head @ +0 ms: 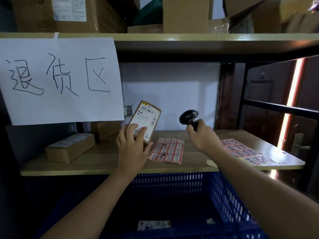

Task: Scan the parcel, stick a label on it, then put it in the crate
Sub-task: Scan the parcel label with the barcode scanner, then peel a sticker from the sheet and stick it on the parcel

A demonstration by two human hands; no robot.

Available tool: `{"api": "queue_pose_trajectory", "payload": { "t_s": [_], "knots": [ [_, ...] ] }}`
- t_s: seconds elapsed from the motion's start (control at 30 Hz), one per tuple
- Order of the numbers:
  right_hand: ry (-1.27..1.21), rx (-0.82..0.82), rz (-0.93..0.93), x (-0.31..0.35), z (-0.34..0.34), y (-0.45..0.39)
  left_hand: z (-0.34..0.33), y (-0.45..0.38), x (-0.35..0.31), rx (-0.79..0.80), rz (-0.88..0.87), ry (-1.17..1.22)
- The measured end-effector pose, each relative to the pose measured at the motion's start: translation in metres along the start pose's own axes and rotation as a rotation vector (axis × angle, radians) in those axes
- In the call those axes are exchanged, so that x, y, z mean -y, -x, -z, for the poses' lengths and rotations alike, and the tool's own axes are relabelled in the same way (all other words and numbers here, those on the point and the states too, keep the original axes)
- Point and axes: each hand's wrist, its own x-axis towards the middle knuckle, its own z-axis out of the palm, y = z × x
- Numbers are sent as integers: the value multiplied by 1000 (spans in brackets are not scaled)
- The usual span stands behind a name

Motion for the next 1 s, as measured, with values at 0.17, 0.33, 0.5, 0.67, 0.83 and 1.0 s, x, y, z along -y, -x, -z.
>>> {"api": "queue_pose_trajectory", "payload": {
  "t_s": [0.17,0.33,0.5,0.67,0.83,1.0],
  "knots": [
    [369,28,41,-49,-7,-27,2,12,7,40,39,12],
    [543,122,30,-88,-14,-32,1,25,14,54,32,18],
    [582,134,31,-95,-18,-36,-2,32,21,81,34,9],
    [564,130,26,-97,-15,-40,-5,29,26,94,15,4],
    [552,76,-39,-85,-19,-38,-6,25,29,105,22,15],
    [441,-57,159,-47,-30,-39,-9,24,32,126,45,24]
  ]
}}
